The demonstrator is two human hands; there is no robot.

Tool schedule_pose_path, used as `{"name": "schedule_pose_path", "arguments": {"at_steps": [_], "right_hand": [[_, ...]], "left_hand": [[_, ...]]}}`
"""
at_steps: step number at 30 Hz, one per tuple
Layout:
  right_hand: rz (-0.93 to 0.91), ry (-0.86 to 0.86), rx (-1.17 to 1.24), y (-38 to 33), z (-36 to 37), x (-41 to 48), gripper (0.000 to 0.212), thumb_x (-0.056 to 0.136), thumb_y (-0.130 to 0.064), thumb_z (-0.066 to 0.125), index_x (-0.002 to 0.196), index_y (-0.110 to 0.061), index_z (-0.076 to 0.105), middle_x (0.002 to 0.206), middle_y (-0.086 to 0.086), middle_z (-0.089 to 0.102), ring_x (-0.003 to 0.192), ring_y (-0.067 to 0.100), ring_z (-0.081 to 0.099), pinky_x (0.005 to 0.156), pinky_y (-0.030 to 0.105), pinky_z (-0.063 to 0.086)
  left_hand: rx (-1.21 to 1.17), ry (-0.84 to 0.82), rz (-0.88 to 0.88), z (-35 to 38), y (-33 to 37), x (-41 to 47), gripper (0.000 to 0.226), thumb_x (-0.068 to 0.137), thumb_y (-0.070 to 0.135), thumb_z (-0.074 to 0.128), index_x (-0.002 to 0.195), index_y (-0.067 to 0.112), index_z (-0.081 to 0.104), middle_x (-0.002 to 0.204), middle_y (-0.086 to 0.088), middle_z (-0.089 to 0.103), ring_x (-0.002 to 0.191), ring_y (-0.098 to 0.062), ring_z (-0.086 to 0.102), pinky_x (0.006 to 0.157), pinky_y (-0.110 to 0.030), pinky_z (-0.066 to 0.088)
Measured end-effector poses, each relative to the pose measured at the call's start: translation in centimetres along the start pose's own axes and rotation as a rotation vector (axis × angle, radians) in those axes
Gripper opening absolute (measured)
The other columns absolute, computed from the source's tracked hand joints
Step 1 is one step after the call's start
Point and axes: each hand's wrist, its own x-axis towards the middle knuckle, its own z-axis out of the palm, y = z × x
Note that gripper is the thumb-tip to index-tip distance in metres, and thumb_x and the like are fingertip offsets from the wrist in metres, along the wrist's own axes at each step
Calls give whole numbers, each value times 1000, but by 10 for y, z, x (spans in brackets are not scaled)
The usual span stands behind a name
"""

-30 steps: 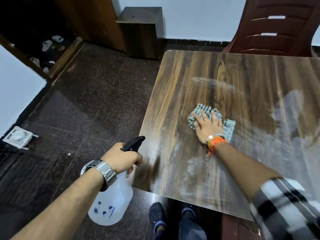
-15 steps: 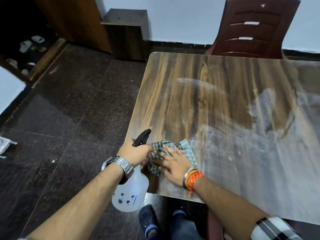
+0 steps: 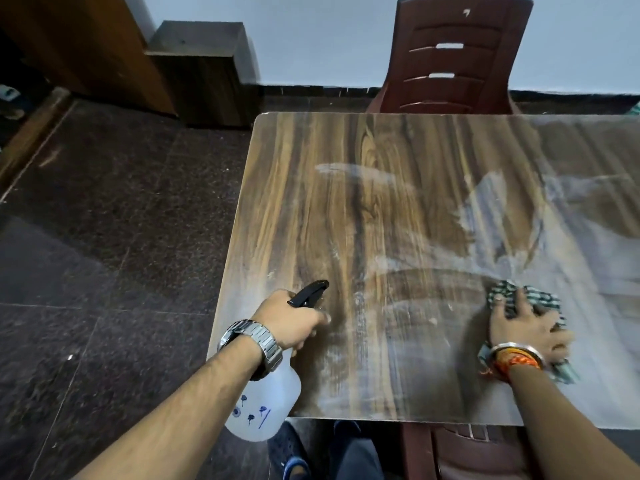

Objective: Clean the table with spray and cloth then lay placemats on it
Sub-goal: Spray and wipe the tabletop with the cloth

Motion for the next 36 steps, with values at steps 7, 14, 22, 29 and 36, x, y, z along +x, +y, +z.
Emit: {"name": "schedule_pose_path", "arguments": {"at_steps": [7, 14, 22, 29, 36], "right_hand": [[-775, -197, -97, -117, 49, -100, 55, 82, -48, 30, 131, -38, 53, 150, 4, 37, 136, 38, 26, 102, 51, 11], [-1534, -521, -233, -168, 67, -233, 45, 90, -41, 49, 134, -28, 48, 145, 3, 43, 140, 32, 22, 112, 62, 13], [-1528, -471, -223, -258, 93, -150, 55, 92, -39, 39, 146, -30, 30, 158, -3, 16, 146, 27, -8, 111, 60, 3], [-1175, -277, -45, -374, 92, 7, 51, 96, -43, 30, 147, -43, 23, 159, -7, 15, 146, 25, 5, 112, 55, 7], [-239, -35, 68, -266, 55, 164, 52, 96, -43, 29, 148, -38, 24, 159, -1, 15, 145, 30, 7, 112, 56, 4]], "left_hand": [[23, -16, 34, -16, 22, 11, 66, 51, 45, 74, 114, 24, 74, 48, -4, 58, 39, -21, 51, 53, -30, 47], [-21, -14, -17, -52, 28, 15, 44, 68, 18, 76, 110, 7, 74, 56, -9, 58, 38, -19, 47, 51, -30, 41], [-82, 84, -64, -57, 64, 44, 19, 65, 19, 72, 76, 4, 68, 55, -14, 62, 35, -23, 47, 49, -30, 42], [-85, 126, -15, -56, 95, 78, 16, 84, 8, 73, 81, 17, 60, 57, -11, 63, 36, -22, 45, 50, -31, 41], [-122, 81, -14, -64, 93, 87, 13, 86, 10, 73, 88, 19, 64, 58, -11, 64, 35, -22, 45, 47, -30, 41]]}}
